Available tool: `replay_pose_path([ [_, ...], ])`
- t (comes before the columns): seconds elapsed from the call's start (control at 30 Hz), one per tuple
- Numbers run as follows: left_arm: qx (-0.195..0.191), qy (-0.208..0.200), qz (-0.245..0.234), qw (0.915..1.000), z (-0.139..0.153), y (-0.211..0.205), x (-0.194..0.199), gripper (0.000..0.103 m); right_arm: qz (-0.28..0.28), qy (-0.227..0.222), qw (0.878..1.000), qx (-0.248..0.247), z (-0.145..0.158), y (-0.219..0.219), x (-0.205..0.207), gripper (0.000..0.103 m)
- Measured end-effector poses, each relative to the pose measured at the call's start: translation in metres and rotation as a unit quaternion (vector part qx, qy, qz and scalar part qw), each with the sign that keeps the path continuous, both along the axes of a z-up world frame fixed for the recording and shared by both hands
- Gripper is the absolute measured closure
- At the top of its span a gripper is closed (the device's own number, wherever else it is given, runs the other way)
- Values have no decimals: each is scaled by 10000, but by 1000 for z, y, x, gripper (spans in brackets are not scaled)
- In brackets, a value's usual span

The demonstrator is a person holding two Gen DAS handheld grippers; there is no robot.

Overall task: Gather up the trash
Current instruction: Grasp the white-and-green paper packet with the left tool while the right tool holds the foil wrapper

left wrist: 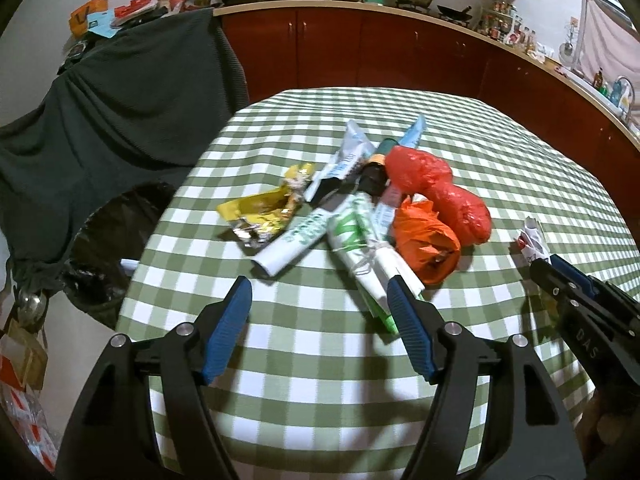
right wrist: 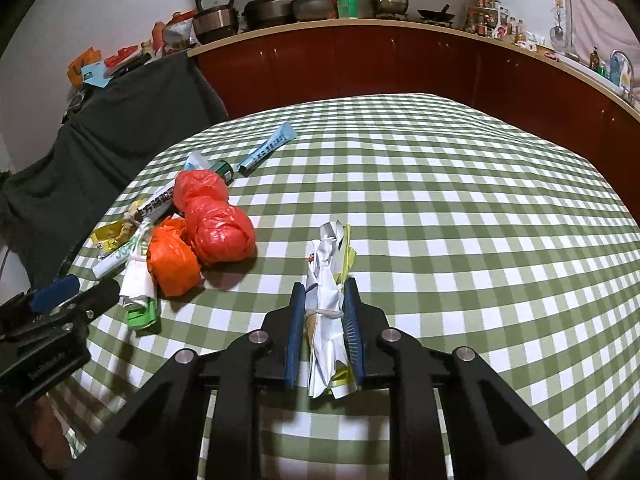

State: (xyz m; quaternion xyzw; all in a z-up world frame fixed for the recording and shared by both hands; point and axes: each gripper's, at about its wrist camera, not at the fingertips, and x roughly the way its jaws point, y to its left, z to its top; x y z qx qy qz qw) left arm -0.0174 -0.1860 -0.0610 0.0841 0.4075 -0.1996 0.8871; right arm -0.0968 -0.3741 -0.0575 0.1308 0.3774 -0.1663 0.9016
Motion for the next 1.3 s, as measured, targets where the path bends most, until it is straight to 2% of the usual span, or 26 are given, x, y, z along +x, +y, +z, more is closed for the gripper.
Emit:
replay_pose_path([
  [0.27, -116, 74, -56, 9999, 3, -8, -2, 34, -28, -57, 10000, 73, 2, -3, -2, 82],
  [0.47, -168, 233, -44, 9996, -2, -22, 6, 24, -42, -49, 9999, 137, 1, -7, -3, 82],
  [0.73, 97, 435, -3, 9990, -17, -17, 15, 24, -49, -45, 9998, 212, -1, -10, -2, 82],
  [0.97, 218, 305, -48, 9993, -16, -12, 11, 25, -38, -30, 9996, 276, -4, -10, -1, 82],
  [1.0, 245, 257, -70, 9993, -16, -14, 12, 28, -40, -26, 9996, 281, -4, -10, -1, 82],
  [1.17, 240, 260, -149, 9993, -19, -18, 17, 53, -43, -34, 9996, 270, -4, -9, -1, 82],
  [1.23, 292, 160, -230, 9992, -19, -19, 15, 68, -39, -32, 9996, 268, -4, -8, -1, 82],
  [1.3, 324, 104, -297, 9990, -18, -20, 13, 68, -33, -24, 9996, 278, -5, -8, -1, 82],
])
